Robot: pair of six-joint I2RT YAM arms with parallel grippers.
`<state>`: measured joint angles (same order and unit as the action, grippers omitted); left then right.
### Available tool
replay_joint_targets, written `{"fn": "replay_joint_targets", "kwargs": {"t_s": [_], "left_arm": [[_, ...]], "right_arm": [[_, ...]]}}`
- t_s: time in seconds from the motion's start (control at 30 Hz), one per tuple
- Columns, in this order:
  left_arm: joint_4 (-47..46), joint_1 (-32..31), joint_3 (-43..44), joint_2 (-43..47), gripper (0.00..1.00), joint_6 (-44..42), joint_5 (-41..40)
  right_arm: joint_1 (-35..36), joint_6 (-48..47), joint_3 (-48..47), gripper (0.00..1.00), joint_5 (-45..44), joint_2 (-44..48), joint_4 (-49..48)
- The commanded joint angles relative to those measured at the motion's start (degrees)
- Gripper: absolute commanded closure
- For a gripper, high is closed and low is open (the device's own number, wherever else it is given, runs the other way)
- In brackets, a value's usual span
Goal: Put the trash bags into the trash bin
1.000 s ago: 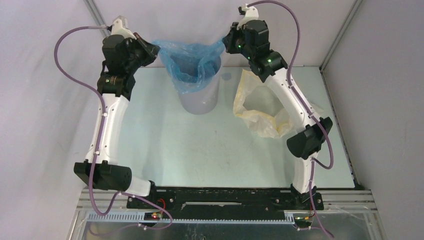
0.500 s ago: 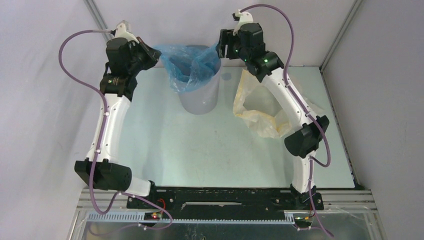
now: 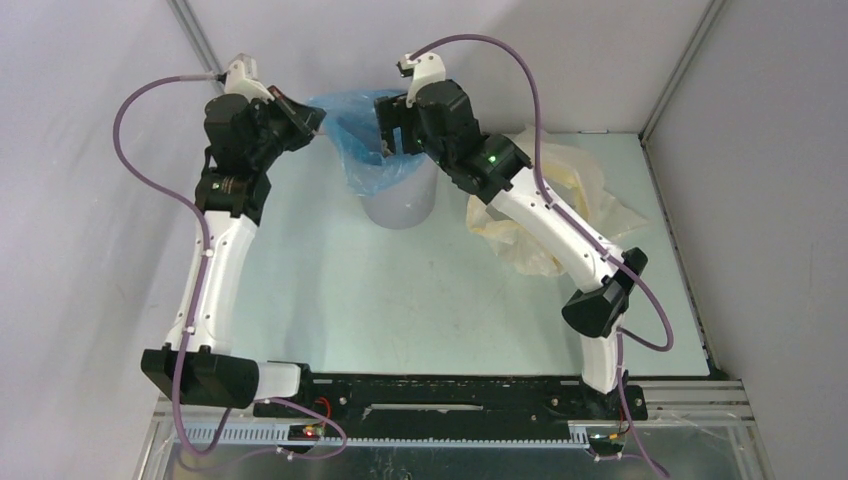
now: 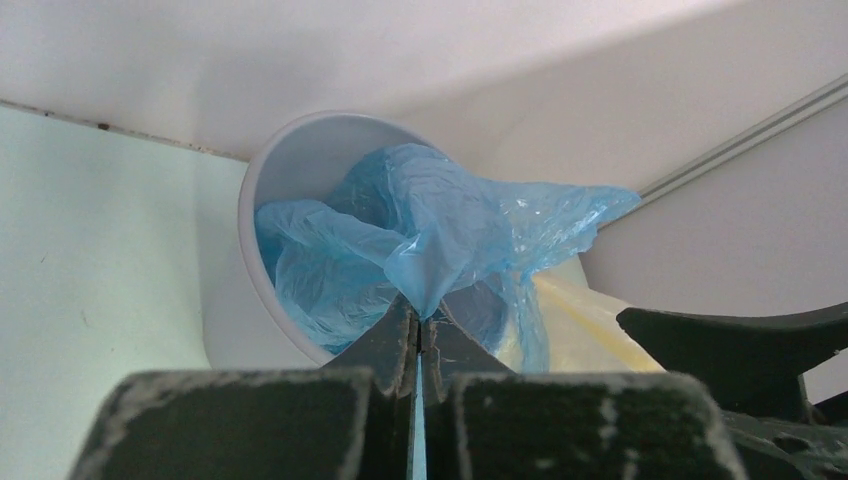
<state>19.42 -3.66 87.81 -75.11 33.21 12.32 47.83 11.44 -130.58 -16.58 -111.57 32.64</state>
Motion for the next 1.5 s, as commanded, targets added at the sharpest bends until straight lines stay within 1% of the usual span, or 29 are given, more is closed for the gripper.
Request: {"fn": "replay_joint_targets", "kwargs": {"t_s": [0.0,0.23,0.37,0.47,0.53,0.7,0.73,0.83,0.9,1.0,1.03,1.1,1.2,1.33,1.43,1.47], "left_arm": [[-3.3,0.3,-0.6,1.9,1.00,1.3,2.0],[-4.6,0.3,-2.9,3.3,1.00,1.9,2.4],[-4.9,0.3,-3.8,3.9,1.00,1.3,1.9],[-5.3,0.3,-4.0,4.1,1.00,1.4,1.8],[-5.2,0.3,-4.1,4.1,1.00,1.2,1.7],[-5.0,0.3,-4.7,4.4,1.00,0.3,-0.4],[-4.9,0.3,-4.7,4.4,1.00,0.1,-1.1],[-4.2,0.3,-4.8,4.4,1.00,-0.9,-3.4],[-3.7,0.3,-4.9,4.6,1.00,-1.5,-4.4],[-3.6,0.3,-5.8,5.0,1.00,-1.6,-6.0],[-3.8,0.3,-6.8,5.3,1.00,-1.2,-6.4],[-5.6,0.3,-9.7,6.1,1.00,-0.4,-7.0],[-7.6,0.3,-13.6,6.8,1.00,0.3,-8.3],[-8.7,0.3,-16.5,6.9,1.00,0.3,-9.8],[-10.0,0.3,-19.0,6.8,1.00,1.1,-9.9],[-10.7,0.3,-20.2,6.9,1.00,1.4,-9.9]], "right_arm": [[0.2,-0.4,-3.2,0.13,-10.2,-1.0,0.0],[0.6,-0.6,-7.4,0.13,-11.7,-6.0,0.2],[0.7,-0.1,-6.6,0.14,-10.9,-7.1,1.1],[0.9,-0.2,-6.3,0.16,-9.9,-7.2,1.9],[0.8,-0.6,-6.1,0.23,-10.9,-7.0,2.5],[0.6,-1.8,-2.9,0.54,-11.1,-3.8,2.6],[0.7,-2.3,-1.6,0.58,-11.3,-2.7,2.1],[0.9,-3.2,2.2,0.69,-12.2,0.2,1.1],[0.9,-3.2,4.5,0.74,-12.6,1.7,1.1],[0.8,-2.8,8.4,0.74,-12.6,4.3,1.0],[0.7,-2.8,10.0,0.74,-11.9,5.4,0.7],[0.6,-2.5,14.3,0.69,-10.5,8.4,-1.0],[0.0,-1.6,22.3,0.68,-8.1,12.8,-5.0],[-2.3,0.8,30.1,0.69,-4.5,16.5,-8.1],[-4.7,2.9,32.8,0.71,-0.9,17.2,-8.7],[-5.3,3.2,33.6,0.74,0.4,17.3,-9.1]]}}
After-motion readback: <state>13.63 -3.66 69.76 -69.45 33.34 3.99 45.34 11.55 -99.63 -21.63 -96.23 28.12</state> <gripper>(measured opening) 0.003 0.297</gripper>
